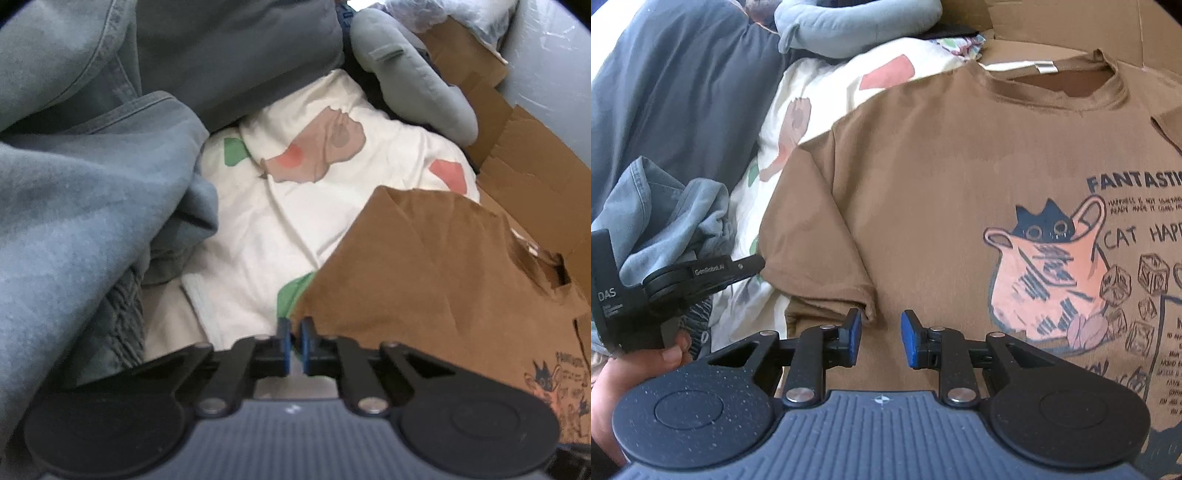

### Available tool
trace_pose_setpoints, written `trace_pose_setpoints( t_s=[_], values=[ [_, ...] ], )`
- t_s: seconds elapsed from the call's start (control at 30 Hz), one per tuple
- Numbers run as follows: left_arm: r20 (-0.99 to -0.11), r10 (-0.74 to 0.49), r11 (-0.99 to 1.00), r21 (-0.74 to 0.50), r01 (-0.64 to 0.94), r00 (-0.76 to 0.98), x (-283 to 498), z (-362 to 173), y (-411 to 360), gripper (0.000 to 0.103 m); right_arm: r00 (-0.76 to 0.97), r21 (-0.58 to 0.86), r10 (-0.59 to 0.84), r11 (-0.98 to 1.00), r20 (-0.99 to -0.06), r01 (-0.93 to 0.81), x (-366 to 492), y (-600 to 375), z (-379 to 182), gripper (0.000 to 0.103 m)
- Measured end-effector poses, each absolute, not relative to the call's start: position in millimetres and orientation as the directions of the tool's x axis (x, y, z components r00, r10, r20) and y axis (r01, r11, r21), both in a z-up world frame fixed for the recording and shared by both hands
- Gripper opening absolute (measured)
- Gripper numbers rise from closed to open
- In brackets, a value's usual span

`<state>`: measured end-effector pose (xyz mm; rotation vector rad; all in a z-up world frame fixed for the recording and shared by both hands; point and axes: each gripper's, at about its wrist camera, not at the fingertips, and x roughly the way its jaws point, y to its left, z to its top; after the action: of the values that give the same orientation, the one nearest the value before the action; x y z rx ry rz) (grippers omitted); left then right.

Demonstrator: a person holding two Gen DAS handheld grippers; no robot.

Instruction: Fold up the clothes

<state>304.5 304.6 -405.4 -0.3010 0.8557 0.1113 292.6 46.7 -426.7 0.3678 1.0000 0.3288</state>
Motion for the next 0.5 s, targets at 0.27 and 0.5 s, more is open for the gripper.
trace_pose_setpoints(
  t_s=[0.27, 0.5],
  values=[
    [-0.736, -0.127, 0.952, -0.278, -0.126, 0.665, 300.7, -369.1, 295.2, 0.004, 0.517, 0.451, 0.488, 0.868, -0.703, -0.207, 303.4, 58.1, -411.6, 0.025],
    [-0.715, -0.226, 0.928, -0.365, -0.078, 0.661, 309.8, -340.5, 282.4, 0.004, 0.515, 0.443, 0.545, 0.839, -0.662, -0.318, 310.5, 81.0, -395.5, 0.039]
  ],
)
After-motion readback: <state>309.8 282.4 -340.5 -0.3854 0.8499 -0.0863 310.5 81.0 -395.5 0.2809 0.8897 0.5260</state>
